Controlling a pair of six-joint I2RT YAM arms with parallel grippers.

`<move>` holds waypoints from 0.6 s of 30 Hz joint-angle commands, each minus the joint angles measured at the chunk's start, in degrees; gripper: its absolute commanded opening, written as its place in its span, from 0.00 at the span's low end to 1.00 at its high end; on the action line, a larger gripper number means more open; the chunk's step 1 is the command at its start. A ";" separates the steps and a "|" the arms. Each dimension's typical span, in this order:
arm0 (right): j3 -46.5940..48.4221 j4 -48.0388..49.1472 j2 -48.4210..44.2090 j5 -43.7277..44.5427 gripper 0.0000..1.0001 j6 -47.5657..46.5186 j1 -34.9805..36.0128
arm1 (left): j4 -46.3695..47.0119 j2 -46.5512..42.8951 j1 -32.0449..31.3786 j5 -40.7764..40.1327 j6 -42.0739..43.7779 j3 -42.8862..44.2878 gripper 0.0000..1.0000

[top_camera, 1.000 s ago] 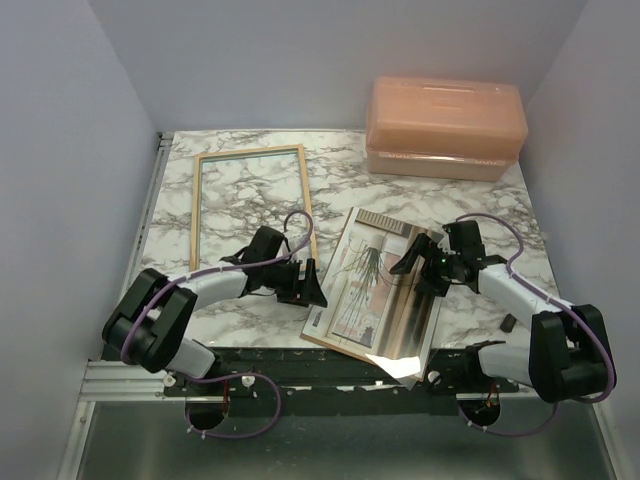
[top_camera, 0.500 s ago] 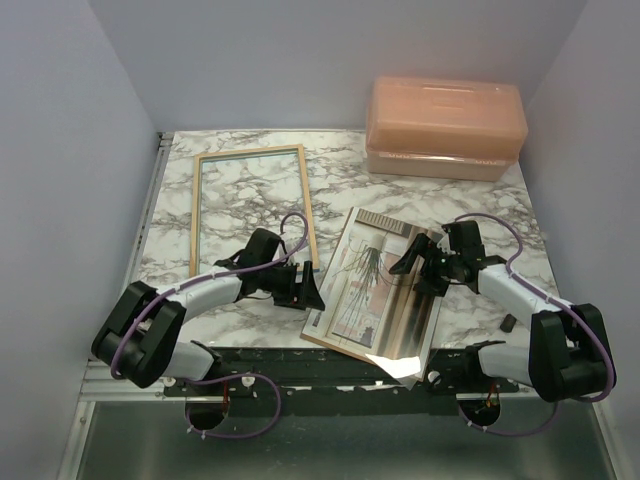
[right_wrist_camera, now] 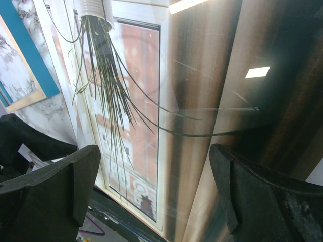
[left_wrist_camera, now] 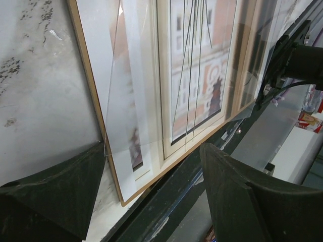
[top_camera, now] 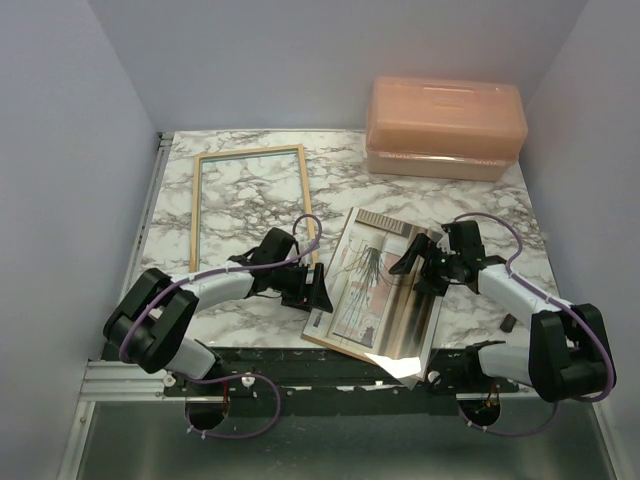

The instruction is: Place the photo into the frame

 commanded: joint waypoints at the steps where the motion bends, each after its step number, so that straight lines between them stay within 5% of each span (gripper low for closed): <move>1: -2.32 -2.37 1.21 0.51 0.99 -1.35 0.09 | 0.47 -0.34 -1.35 -0.33 -0.77 0.84 0.76; 18: -2.38 -2.21 1.36 0.13 0.99 -1.42 0.04 | -3.79 -7.49 -1.35 -1.45 -1.76 3.07 0.75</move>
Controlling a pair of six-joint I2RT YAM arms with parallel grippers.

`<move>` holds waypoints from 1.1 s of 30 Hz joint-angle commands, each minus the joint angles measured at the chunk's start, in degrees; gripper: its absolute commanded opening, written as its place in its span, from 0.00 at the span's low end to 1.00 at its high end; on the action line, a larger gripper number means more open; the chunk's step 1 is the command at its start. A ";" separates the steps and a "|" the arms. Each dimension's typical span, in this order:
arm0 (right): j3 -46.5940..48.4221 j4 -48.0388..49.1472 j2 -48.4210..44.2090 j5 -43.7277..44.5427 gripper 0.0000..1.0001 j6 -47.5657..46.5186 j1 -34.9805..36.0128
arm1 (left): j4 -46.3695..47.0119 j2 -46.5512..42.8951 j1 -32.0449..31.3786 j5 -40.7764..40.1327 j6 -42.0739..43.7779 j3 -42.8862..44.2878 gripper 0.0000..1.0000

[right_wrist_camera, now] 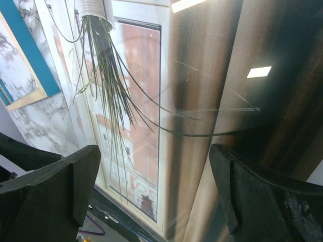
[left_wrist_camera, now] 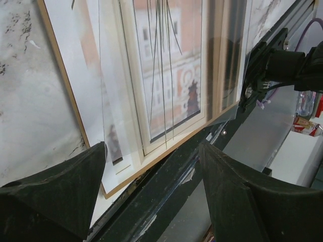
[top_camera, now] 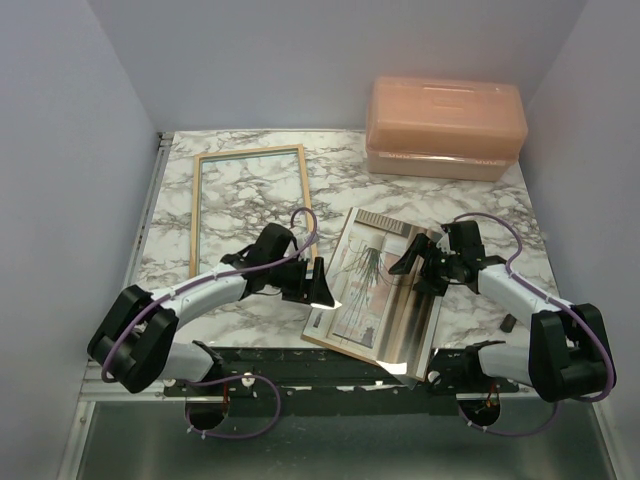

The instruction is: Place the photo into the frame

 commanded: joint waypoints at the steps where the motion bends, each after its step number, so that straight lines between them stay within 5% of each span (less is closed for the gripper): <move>1: -2.28 -2.33 1.27 0.13 0.99 -1.20 0.09 | 1.08 -0.22 -0.37 0.79 -1.17 1.39 0.75; 7: -1.23 -3.22 -0.72 -1.52 0.99 -0.16 0.08 | 4.08 2.11 -0.35 -0.32 -4.85 0.11 0.74; 19: -0.35 -3.73 -2.50 -2.96 0.99 0.74 0.09 | 23.26 8.51 0.02 5.47 -12.64 -5.23 0.52; 23: 0.03 -3.90 -2.89 -3.07 0.99 0.83 0.08 | 24.10 9.23 0.02 5.59 -12.61 -5.76 0.40; 29: 1.33 -5.17 -3.71 -2.98 0.99 0.62 0.10 | 23.33 7.27 0.69 4.33 -12.71 -5.95 0.03; 33: 2.70 -6.47 -4.83 -2.89 1.00 0.04 0.09 | 22.19 3.29 2.04 2.26 -12.18 -6.95 0.00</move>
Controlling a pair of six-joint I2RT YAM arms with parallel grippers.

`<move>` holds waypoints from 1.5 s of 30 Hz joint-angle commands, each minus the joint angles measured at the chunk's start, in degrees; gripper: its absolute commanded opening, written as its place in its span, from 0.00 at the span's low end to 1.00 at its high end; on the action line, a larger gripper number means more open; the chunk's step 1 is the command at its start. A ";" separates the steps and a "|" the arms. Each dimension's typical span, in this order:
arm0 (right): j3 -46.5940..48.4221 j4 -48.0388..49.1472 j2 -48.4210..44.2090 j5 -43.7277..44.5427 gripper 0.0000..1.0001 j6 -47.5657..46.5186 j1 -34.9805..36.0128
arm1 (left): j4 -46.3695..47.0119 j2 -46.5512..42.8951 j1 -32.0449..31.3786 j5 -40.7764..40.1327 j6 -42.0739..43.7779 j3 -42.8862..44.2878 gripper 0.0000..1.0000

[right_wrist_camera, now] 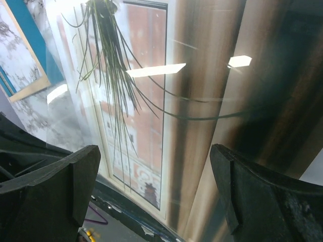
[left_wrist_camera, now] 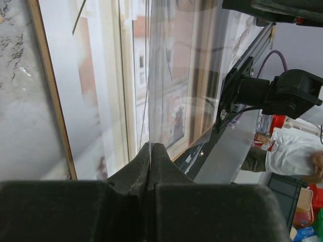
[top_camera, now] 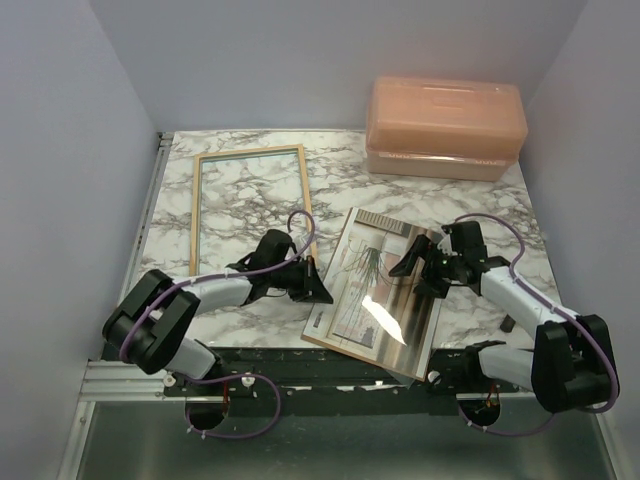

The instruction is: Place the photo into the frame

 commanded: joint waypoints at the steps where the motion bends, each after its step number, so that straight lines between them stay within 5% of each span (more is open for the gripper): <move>1: 2.85 -2.80 -2.27 -1.17 1.00 -0.22 0.06 | 0.61 -6.12 1.78 -1.43 1.01 -1.72 0.00; 14: 3.72 -0.47 -4.49 -3.47 1.00 0.46 0.08 | -9.53 -33.13 15.86 -11.65 2.34 -12.24 0.00; 21: 1.28 4.97 -1.53 -8.04 1.00 1.39 0.06 | -16.59 -38.42 20.97 -16.22 2.93 -13.80 0.00; 22: 0.86 5.51 -1.01 -8.18 1.00 1.51 0.06 | -17.66 -38.35 21.25 -16.91 3.18 -13.48 0.07; 25: -0.06 7.12 0.74 -8.29 1.00 1.69 0.07 | -21.53 -38.38 21.62 -19.83 4.47 -11.98 0.51; 30: -1.86 11.25 3.93 -9.07 1.00 2.79 0.06 | -29.64 -39.92 21.62 -27.50 6.52 -8.33 0.74; 36: -4.07 21.64 9.15 -11.35 0.95 5.77 0.10 | -34.70 -43.86 21.62 -33.12 8.77 -6.44 0.74; 45: -4.50 33.46 19.60 -13.21 0.86 10.22 0.06 | -24.46 -38.32 21.63 -25.01 8.67 -8.12 0.63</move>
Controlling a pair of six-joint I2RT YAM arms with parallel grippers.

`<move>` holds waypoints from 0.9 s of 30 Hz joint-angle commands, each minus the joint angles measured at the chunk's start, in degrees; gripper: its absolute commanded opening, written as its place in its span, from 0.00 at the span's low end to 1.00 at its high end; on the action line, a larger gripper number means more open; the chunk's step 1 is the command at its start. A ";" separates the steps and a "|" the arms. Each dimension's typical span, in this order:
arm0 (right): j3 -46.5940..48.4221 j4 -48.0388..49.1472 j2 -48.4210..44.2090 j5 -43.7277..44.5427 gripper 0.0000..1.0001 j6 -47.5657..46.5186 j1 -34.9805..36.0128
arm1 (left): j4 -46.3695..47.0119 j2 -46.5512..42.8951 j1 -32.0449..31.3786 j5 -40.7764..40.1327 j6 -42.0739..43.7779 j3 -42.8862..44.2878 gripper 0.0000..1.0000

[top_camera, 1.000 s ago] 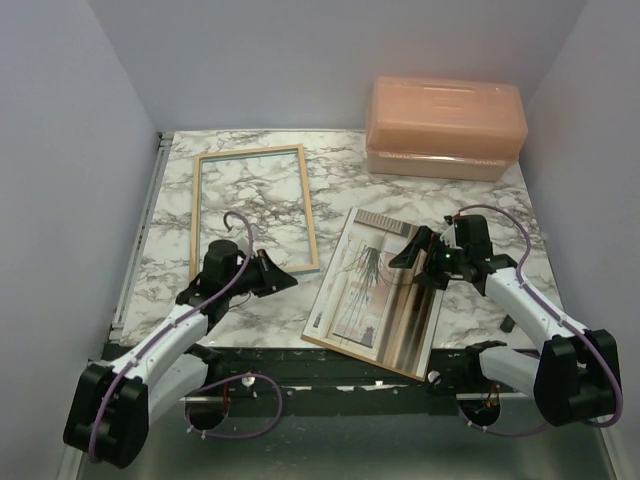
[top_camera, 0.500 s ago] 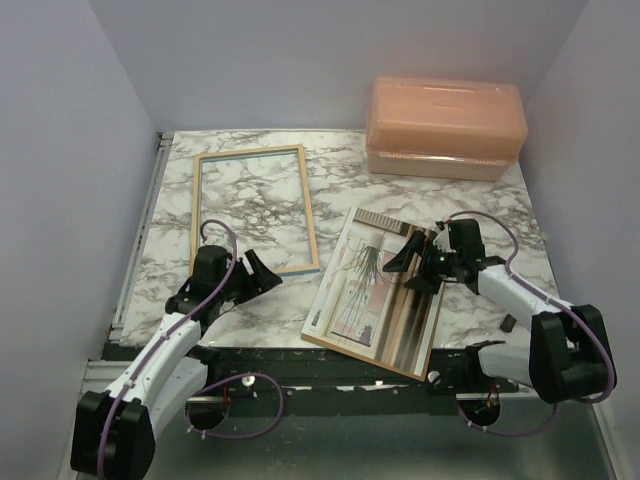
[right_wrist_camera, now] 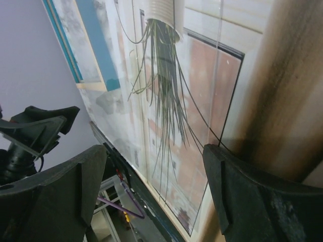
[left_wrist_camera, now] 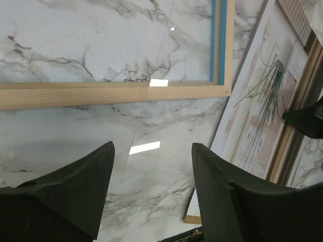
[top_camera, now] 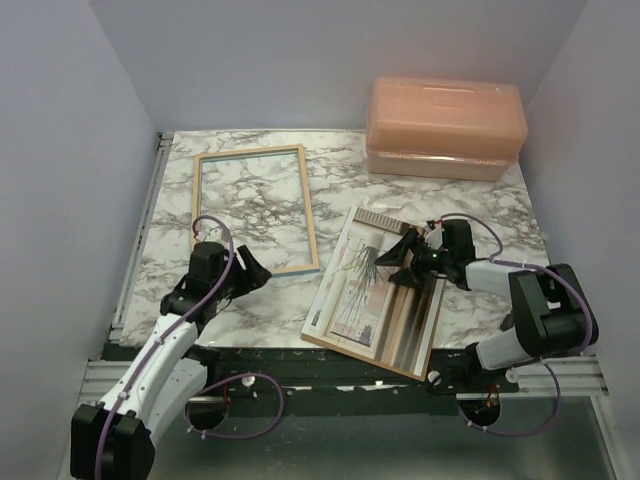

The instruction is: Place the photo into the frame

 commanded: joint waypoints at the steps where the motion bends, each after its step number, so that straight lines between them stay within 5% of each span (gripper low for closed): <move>1: -1.09 4.52 5.10 1.38 0.86 1.28 0.06 | 7.46 5.51 0.35 4.54 0.22 -0.71 0.61; 10: -0.42 -1.23 3.73 6.37 0.85 -1.17 0.06 | 13.54 19.56 0.40 5.42 -0.17 -0.43 0.52; 19: 0.49 -12.41 -3.82 14.13 0.89 -5.21 0.06 | 10.48 21.09 0.40 2.33 -0.80 0.94 0.50; 27: 0.08 -7.55 0.52 11.11 0.90 -3.67 0.11 | 10.54 22.70 0.40 4.06 0.46 5.48 0.50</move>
